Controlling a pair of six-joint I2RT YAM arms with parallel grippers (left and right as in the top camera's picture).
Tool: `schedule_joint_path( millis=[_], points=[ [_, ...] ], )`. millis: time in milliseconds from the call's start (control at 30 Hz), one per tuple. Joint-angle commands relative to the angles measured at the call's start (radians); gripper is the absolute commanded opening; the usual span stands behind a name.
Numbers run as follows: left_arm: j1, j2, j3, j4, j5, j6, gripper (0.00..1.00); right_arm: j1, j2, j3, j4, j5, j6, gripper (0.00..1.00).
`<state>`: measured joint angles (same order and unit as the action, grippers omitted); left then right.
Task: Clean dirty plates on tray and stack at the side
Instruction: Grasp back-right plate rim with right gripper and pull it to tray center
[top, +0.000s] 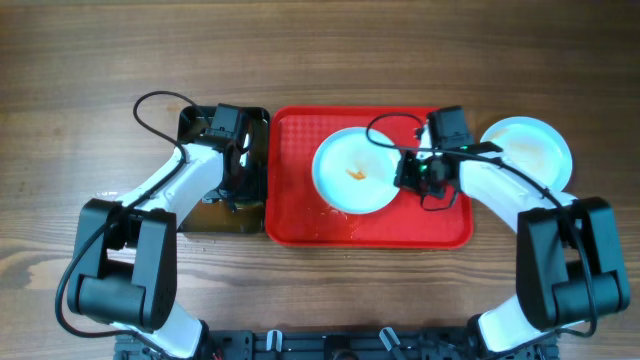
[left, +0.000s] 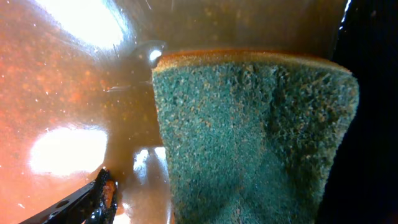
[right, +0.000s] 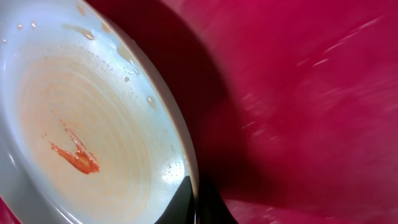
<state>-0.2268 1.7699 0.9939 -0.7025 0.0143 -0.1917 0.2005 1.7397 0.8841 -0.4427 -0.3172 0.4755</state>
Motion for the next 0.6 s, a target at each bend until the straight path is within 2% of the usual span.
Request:
schedule_joint_path(
  millis=[0, 67, 133, 167, 200, 233, 300, 567],
  points=[
    [-0.011, 0.024, -0.025, 0.050, 0.090, 0.002, 0.82, 0.065, 0.018, -0.010, -0.018, 0.003, -0.031, 0.05],
    [-0.011, 0.024, -0.025, 0.082, 0.090, 0.001, 0.81, 0.082, 0.018, -0.010, -0.018, 0.006, -0.031, 0.05],
    [-0.011, 0.024, -0.025, 0.113, 0.090, -0.032, 0.67, 0.082, 0.018, -0.010, -0.018, 0.006, -0.031, 0.05],
    [-0.011, 0.026, -0.026, 0.125, 0.090, -0.060, 0.52, 0.082, 0.018, -0.010, -0.018, 0.005, -0.031, 0.04],
    [-0.011, 0.027, -0.026, 0.127, 0.090, -0.078, 0.50, 0.082, 0.018, -0.010, -0.018, 0.005, -0.030, 0.05],
    [-0.011, 0.031, -0.025, 0.128, 0.100, -0.082, 0.42, 0.082, 0.018, -0.010, -0.019, 0.005, -0.031, 0.05],
    [-0.011, 0.039, -0.026, 0.127, 0.128, -0.082, 0.04, 0.082, 0.018, -0.010, -0.018, 0.005, -0.030, 0.05],
    [-0.011, 0.003, -0.025, 0.119, 0.131, -0.086, 0.04, 0.082, 0.018, -0.010, -0.019, 0.002, -0.031, 0.05]
  ],
)
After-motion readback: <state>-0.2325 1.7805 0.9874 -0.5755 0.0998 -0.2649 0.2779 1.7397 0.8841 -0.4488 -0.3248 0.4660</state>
